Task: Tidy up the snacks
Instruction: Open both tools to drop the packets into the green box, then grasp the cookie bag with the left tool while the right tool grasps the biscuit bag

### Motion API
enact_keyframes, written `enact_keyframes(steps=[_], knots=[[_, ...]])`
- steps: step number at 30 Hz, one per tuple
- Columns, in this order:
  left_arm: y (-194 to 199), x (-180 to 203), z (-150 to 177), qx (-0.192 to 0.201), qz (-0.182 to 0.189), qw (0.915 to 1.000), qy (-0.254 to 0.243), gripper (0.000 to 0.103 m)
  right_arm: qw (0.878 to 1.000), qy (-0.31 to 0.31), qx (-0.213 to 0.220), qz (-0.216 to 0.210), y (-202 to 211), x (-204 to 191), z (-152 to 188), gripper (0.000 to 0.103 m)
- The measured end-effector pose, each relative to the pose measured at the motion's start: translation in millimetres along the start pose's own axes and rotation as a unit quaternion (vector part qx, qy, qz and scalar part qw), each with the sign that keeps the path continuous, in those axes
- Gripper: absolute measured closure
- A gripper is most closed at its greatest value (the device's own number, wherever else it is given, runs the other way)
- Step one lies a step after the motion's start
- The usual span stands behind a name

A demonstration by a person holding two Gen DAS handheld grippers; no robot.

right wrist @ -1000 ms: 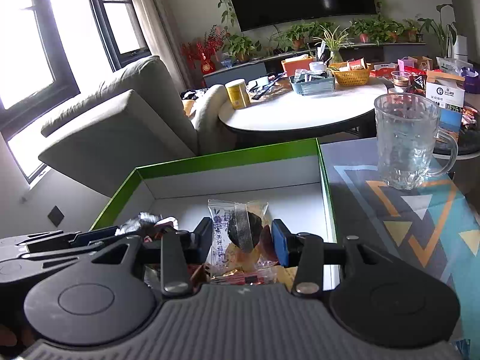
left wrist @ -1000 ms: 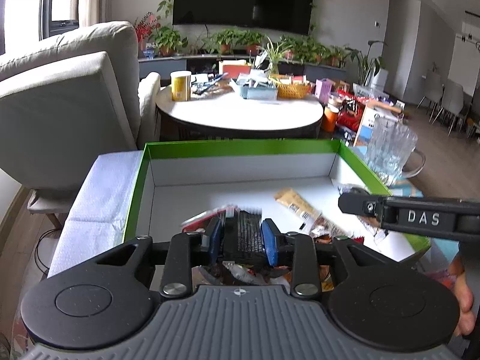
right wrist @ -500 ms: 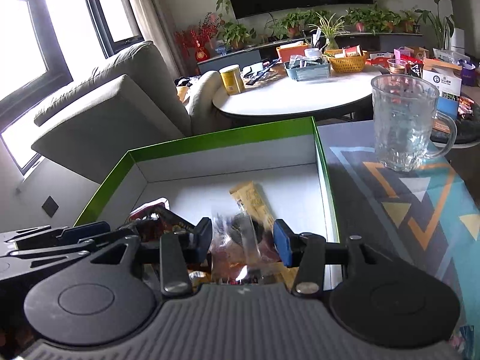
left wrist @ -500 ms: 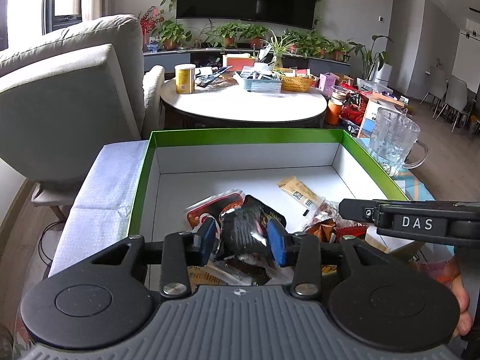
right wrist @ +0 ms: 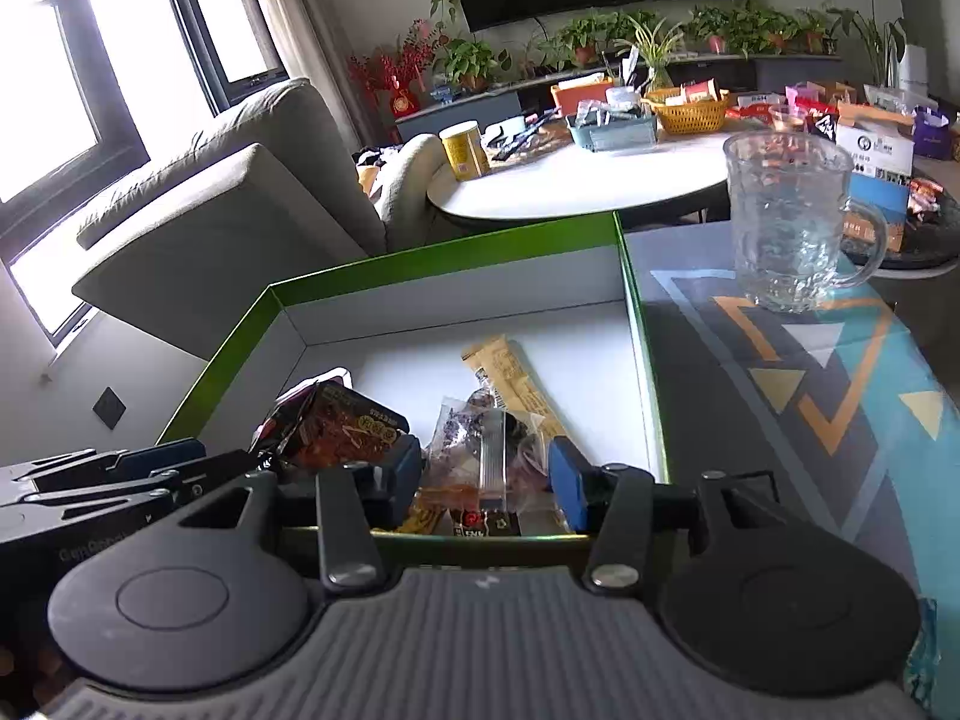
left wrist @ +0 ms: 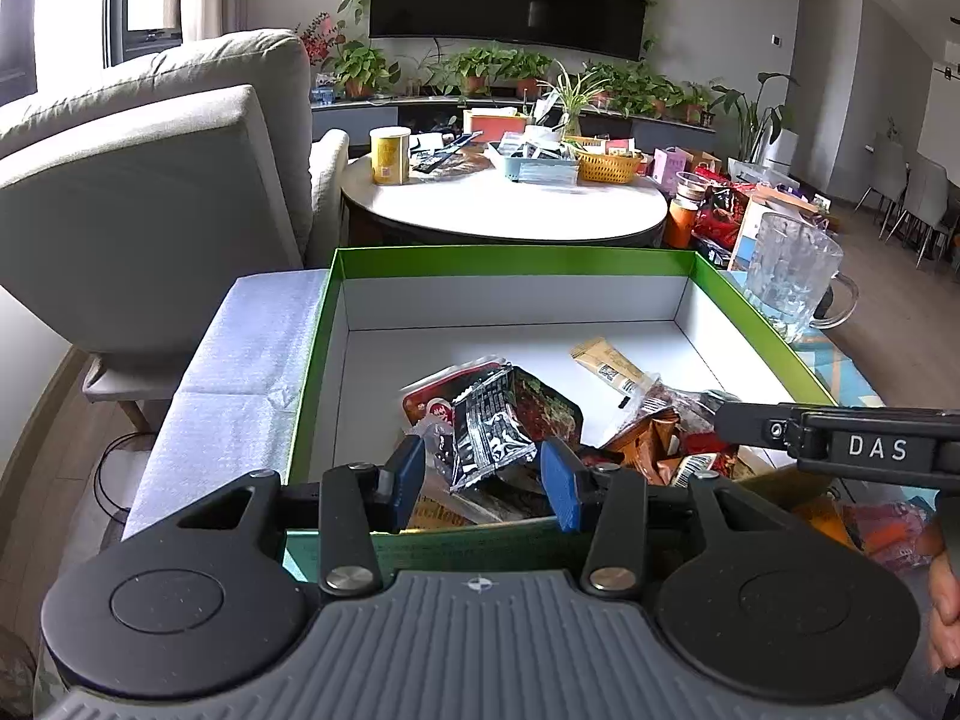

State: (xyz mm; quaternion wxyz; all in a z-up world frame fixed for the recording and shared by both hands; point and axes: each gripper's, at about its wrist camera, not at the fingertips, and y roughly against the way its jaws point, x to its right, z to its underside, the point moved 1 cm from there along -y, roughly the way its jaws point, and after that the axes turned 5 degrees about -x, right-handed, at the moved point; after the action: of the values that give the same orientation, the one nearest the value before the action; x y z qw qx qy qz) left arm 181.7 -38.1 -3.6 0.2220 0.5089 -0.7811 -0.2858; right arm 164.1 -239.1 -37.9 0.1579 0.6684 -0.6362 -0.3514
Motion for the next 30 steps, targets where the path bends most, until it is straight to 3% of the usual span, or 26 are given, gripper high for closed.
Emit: enact_keyframes(steps=[16,30], knots=[[48.2,-6.6,31.7,0.012,-0.017,0.9998,0.002,0.06,1.0,0.008,0.024,-0.007,40.7,-0.9,17.3,0.046],[77.2,12.2,100.5,-0.068,0.017,0.9975,-0.003,0.056,1.0,0.005,0.018,-0.016,65.0,-4.0,42.3,0.046]])
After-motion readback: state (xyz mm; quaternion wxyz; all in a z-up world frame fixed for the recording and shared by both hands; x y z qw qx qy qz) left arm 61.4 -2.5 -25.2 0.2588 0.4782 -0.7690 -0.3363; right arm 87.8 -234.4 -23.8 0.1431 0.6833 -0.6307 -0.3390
